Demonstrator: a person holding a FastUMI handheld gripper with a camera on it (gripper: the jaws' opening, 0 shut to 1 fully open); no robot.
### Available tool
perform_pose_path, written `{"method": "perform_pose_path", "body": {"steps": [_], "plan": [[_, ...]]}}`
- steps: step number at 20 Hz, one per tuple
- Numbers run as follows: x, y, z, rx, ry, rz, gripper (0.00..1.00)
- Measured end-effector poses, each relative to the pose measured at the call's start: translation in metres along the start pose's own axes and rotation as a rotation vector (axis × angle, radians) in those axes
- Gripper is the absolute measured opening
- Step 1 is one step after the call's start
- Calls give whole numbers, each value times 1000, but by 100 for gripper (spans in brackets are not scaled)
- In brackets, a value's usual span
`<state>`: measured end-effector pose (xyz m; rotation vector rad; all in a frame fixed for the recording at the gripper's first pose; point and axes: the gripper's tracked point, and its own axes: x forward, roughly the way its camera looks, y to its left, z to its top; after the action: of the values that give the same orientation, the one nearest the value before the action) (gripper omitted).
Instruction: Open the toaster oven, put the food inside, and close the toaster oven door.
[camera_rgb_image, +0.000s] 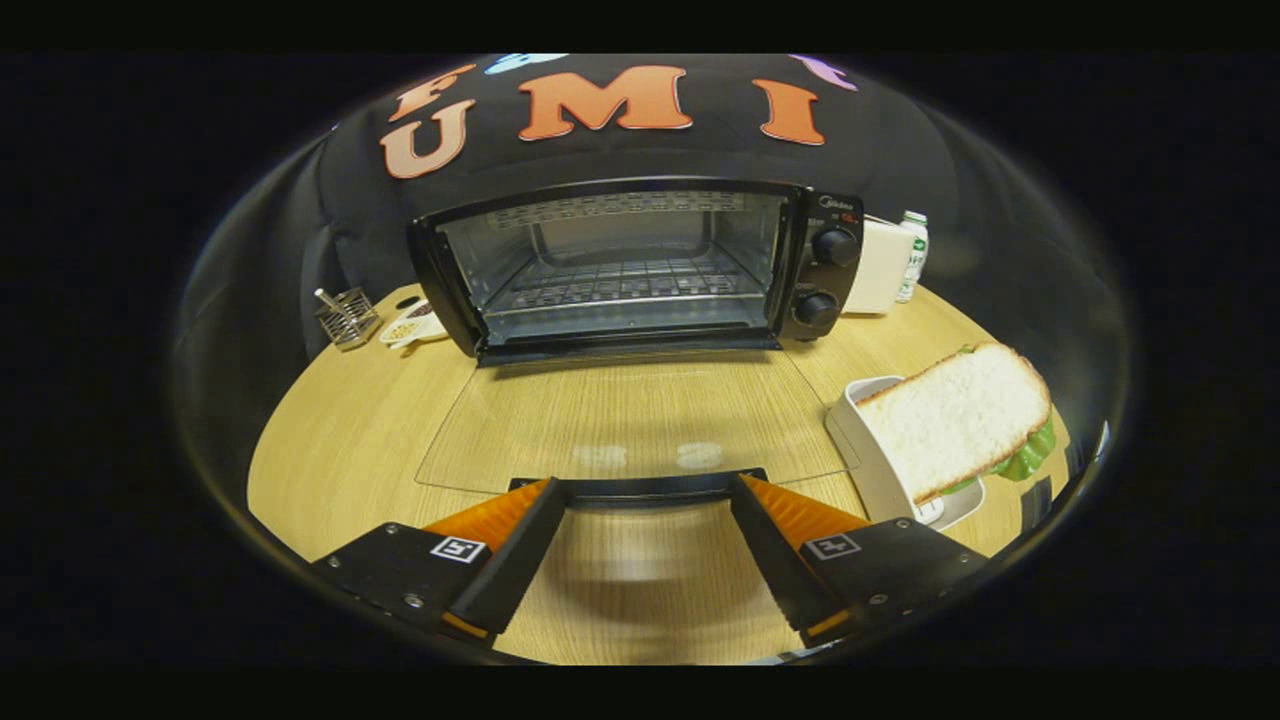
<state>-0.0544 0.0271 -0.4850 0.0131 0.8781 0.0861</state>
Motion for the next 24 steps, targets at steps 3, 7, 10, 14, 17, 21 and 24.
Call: {"method": "perform_pose_path", "body": {"steps": [3,7,10,14,17,21,24], "plan": [[-15,-3,1,14,11,27,99],[-40,-24,-7,-1,56,44,99],[-61,-50,-10,0,94,46,100],[-88,-87,-13,34,161,94,100],[-101,-126,-13,62,208,104,99],[-107,-185,-6,5,278,80,99],[-102,-215,8,-36,305,84,99]]}}
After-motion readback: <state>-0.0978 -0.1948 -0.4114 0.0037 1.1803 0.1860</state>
